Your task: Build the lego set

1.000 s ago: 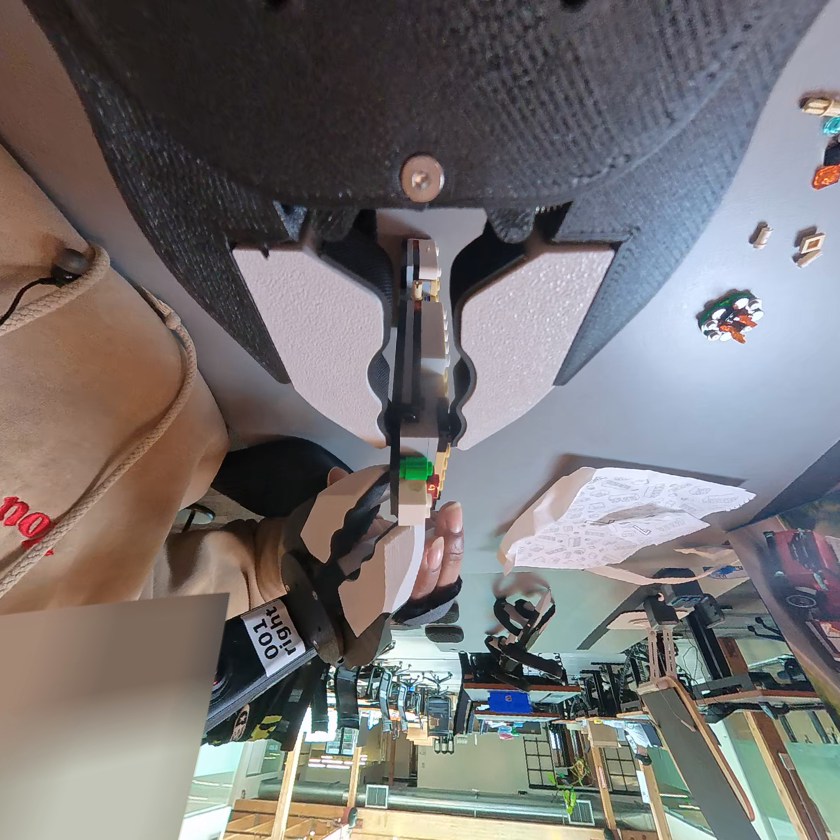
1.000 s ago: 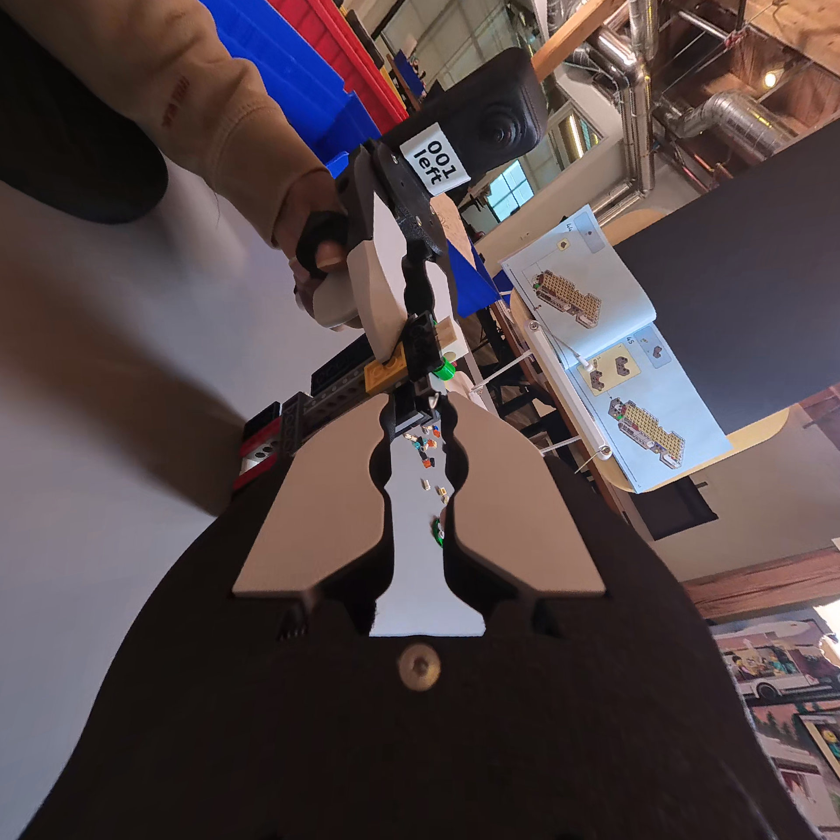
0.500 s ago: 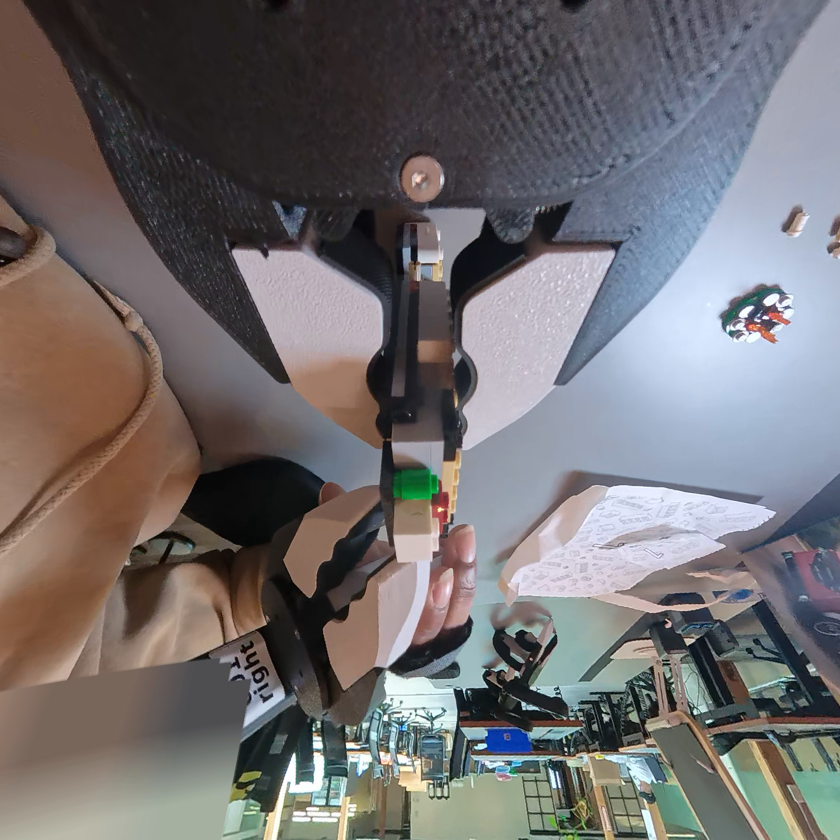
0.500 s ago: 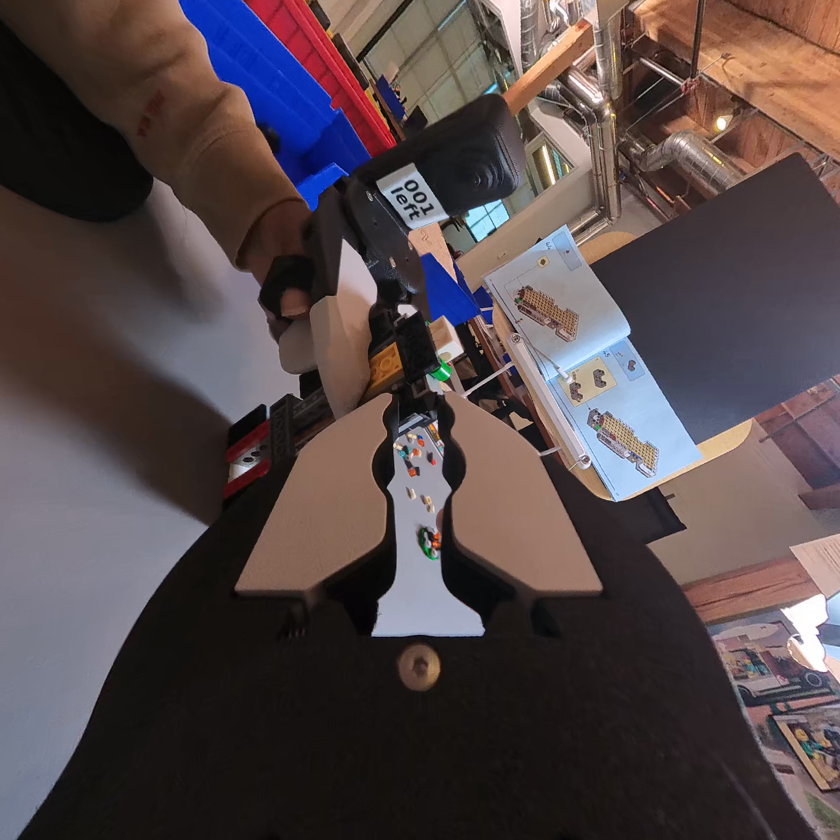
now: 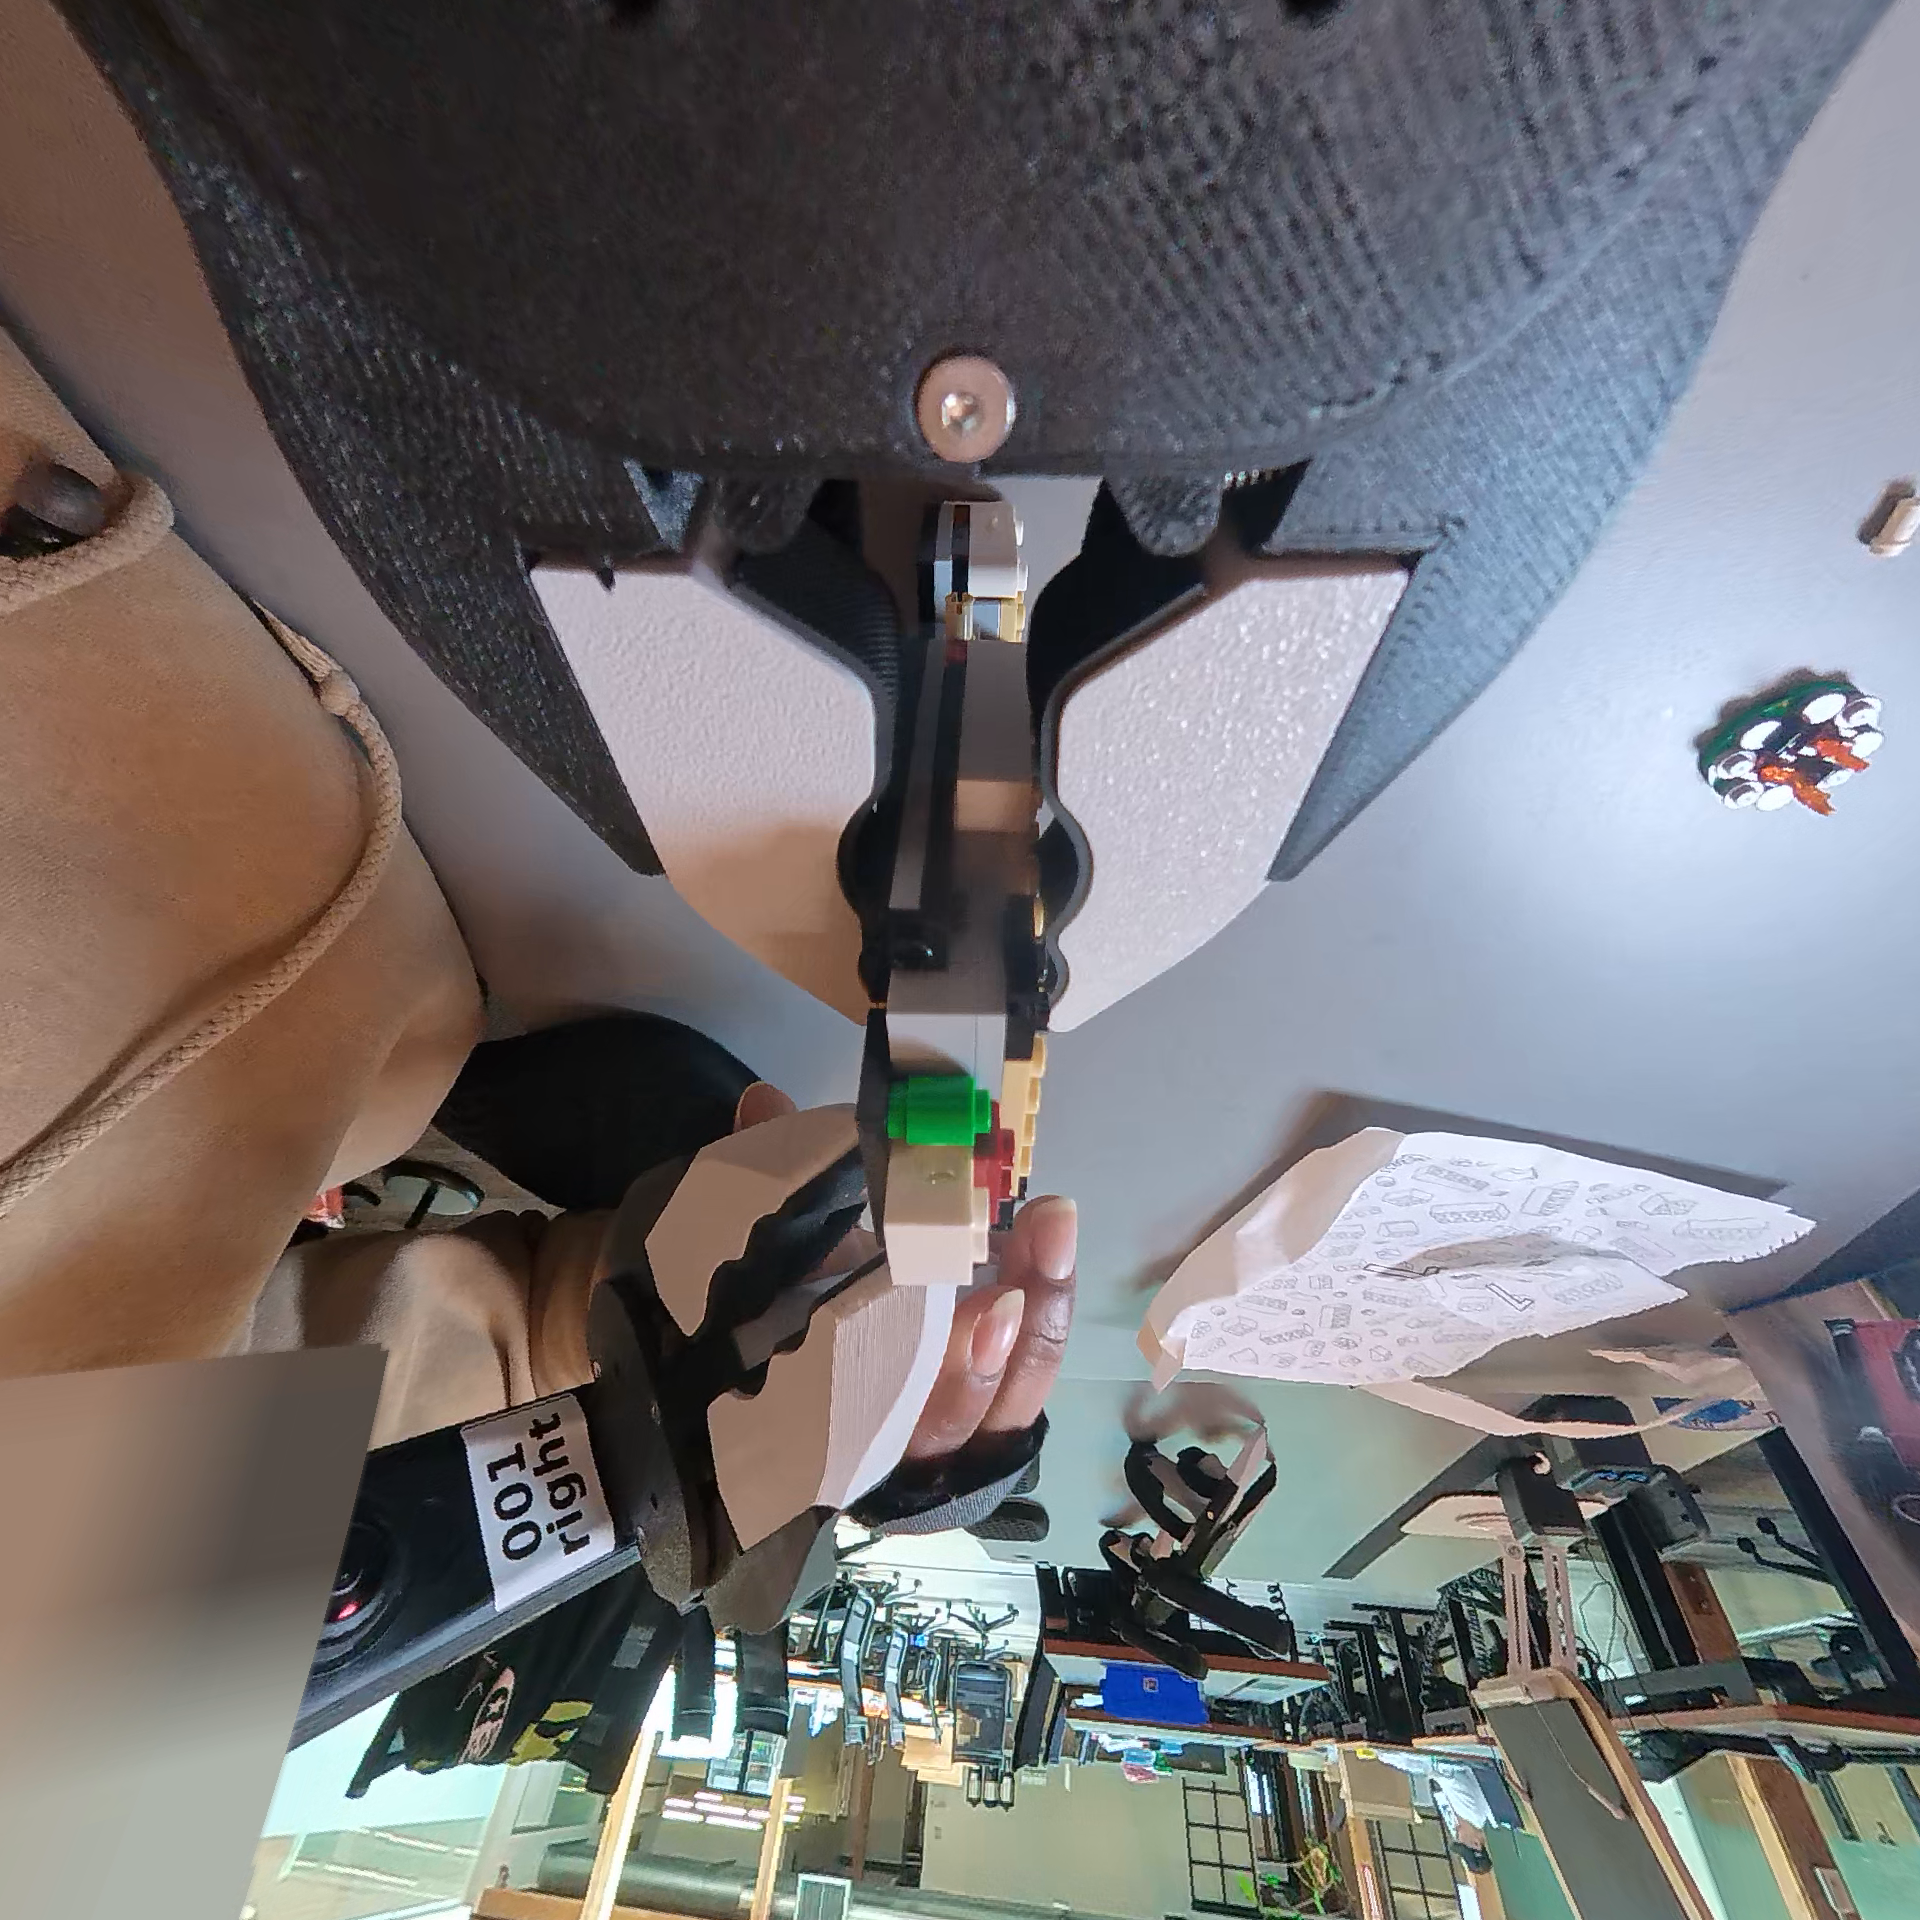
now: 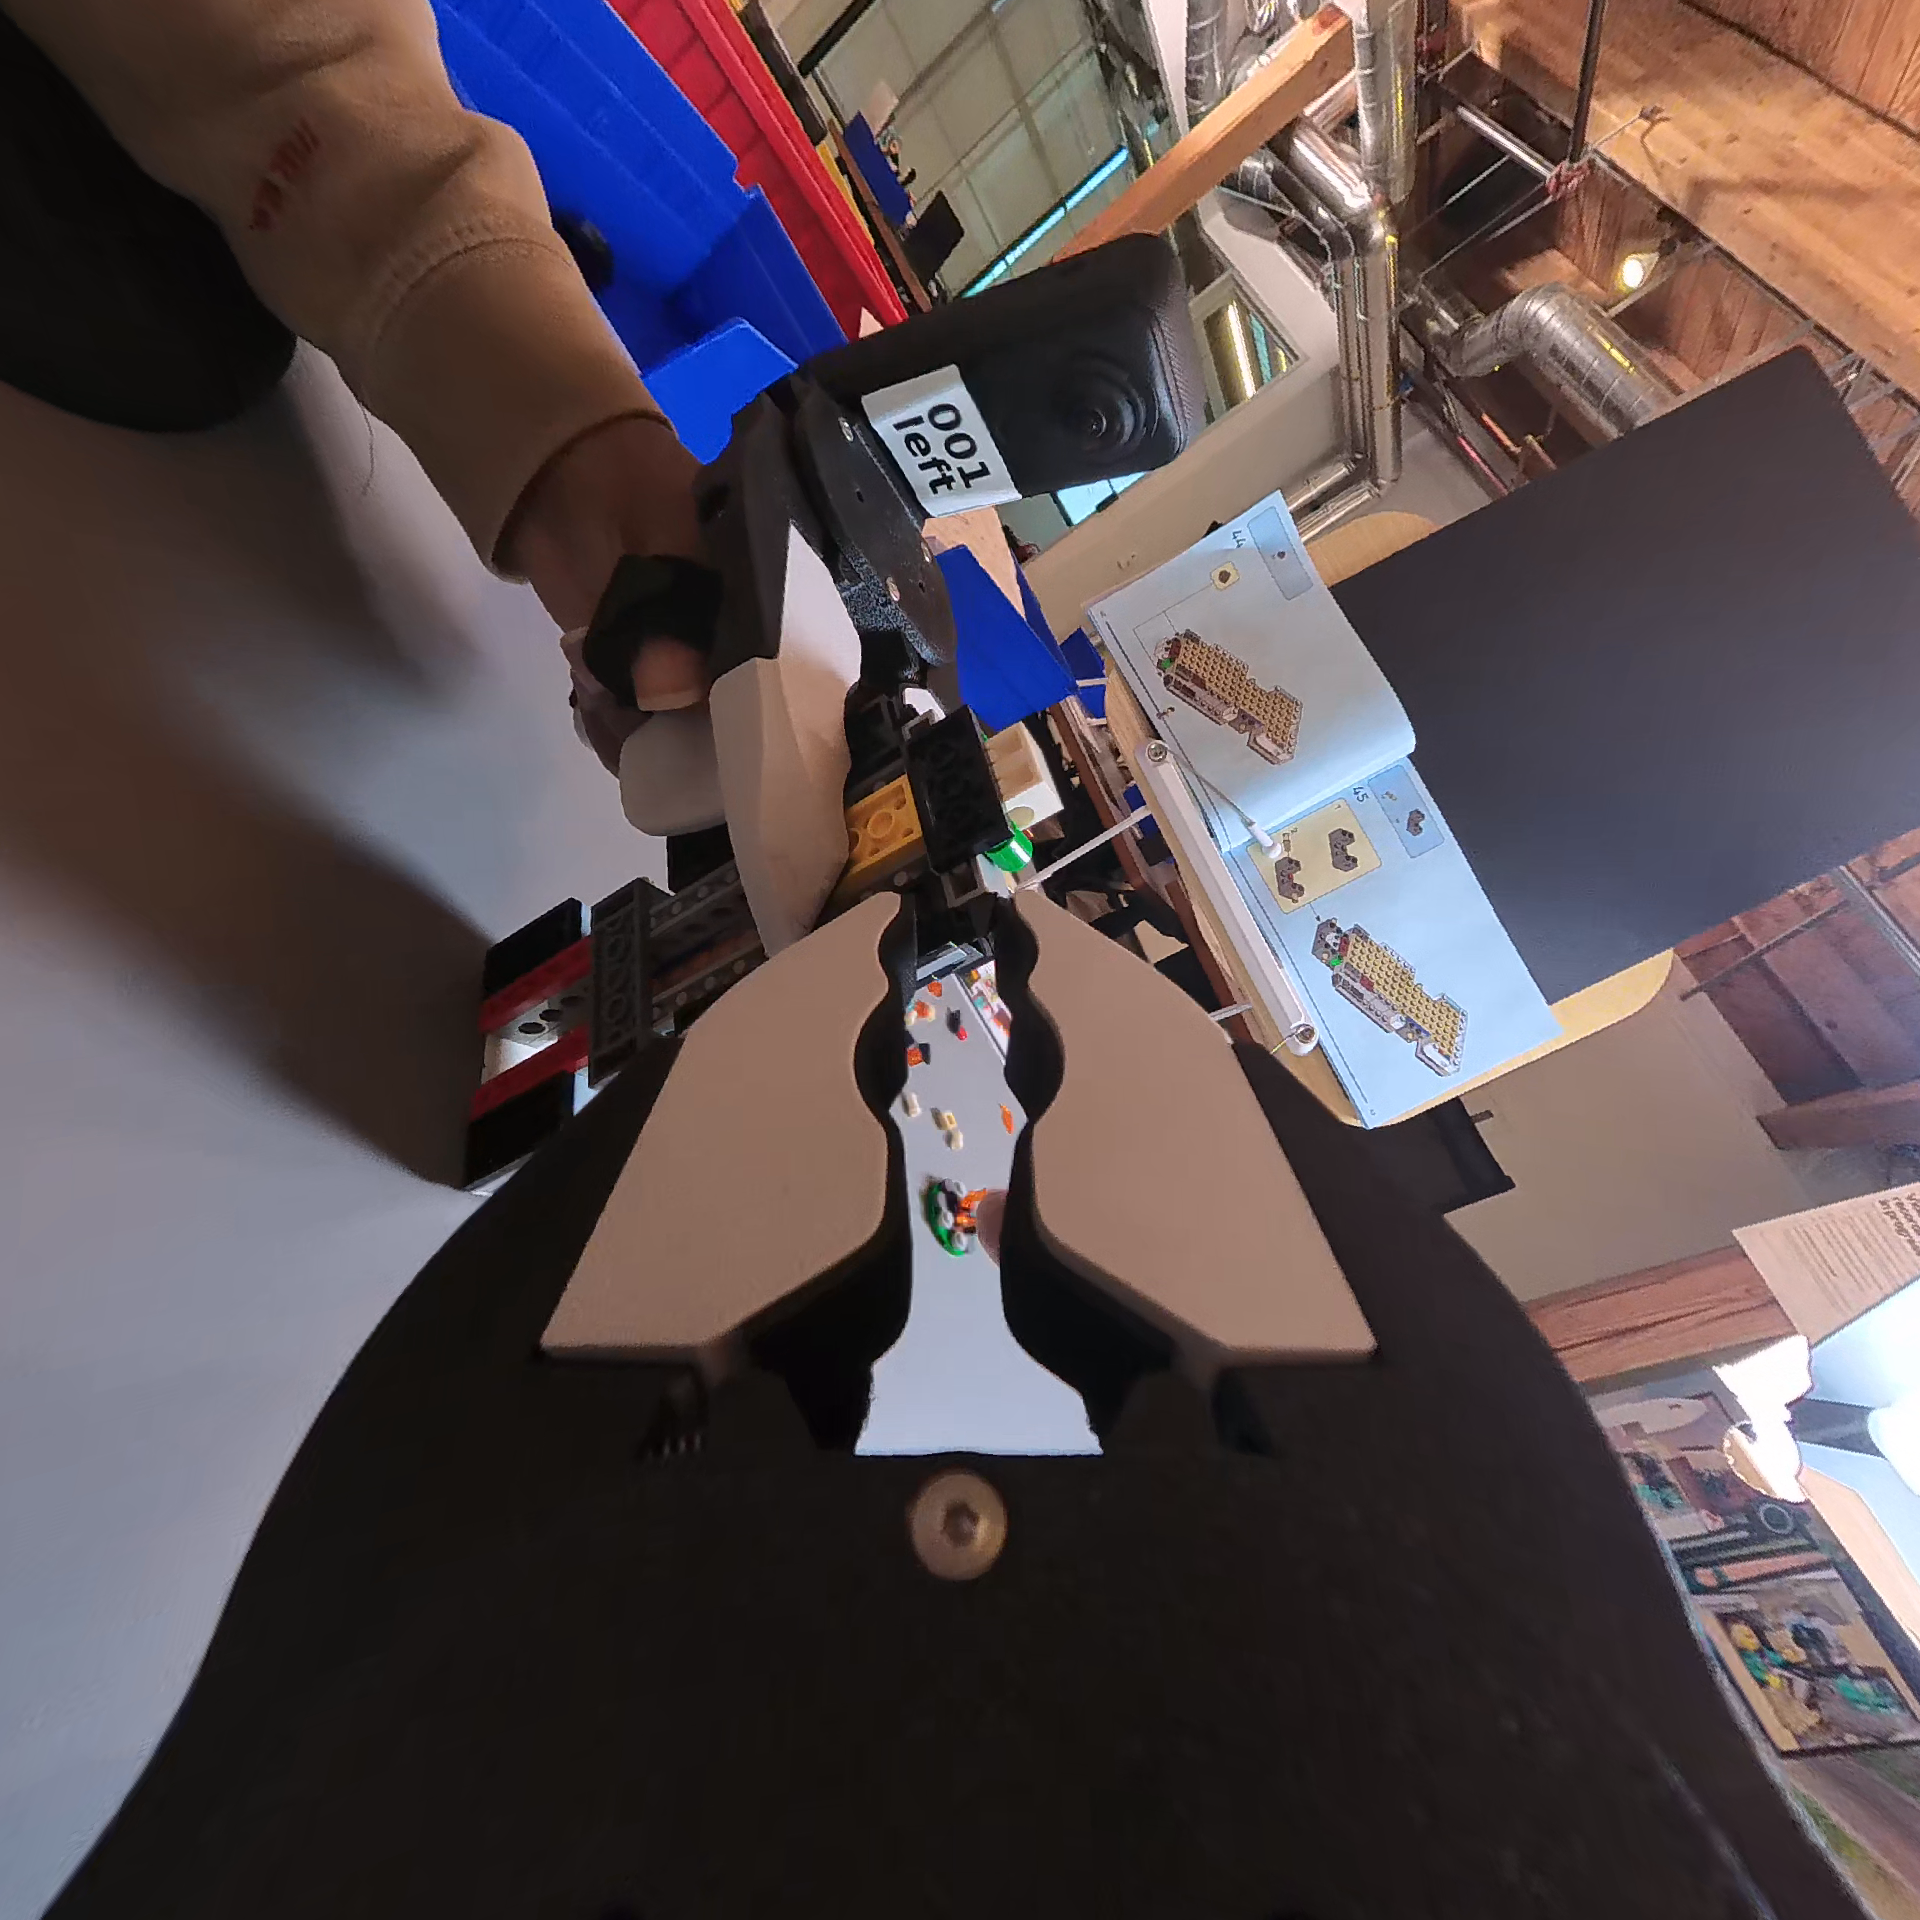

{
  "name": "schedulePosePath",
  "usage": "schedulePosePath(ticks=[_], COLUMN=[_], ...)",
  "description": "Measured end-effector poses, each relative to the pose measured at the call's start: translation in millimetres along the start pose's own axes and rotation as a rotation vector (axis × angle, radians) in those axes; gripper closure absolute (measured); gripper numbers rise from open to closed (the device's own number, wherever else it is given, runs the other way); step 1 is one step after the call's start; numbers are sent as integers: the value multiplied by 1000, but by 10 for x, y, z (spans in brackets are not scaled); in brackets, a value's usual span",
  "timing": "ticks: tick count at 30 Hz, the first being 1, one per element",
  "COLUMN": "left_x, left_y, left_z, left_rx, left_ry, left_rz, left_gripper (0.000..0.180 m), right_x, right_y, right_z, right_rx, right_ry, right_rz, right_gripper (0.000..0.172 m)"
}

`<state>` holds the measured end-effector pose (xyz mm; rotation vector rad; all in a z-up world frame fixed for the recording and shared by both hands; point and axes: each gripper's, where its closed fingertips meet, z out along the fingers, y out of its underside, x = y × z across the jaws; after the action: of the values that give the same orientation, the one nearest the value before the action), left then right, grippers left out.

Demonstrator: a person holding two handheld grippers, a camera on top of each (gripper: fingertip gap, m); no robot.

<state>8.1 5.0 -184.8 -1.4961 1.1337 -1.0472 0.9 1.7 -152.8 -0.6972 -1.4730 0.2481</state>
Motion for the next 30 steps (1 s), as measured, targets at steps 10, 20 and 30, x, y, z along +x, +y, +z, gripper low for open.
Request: schedulePosePath(ticks=[10,20,30], left_x=[-17,-10,26], left_y=[0,-53,-135], left_z=[-2,-24,-69], left_rx=[1,48,62], left_ry=[0,2,-1], left_rz=[-7,-21,-23], left_gripper=[156,156,156], right_x=[14,76,129], right_y=[16,-33,-123], right_z=[8,14,30], right_rx=[-18,-8,1], right_ry=[16,-44,-40], right_rz=[-20,220,203], right_gripper=[159,153,160])
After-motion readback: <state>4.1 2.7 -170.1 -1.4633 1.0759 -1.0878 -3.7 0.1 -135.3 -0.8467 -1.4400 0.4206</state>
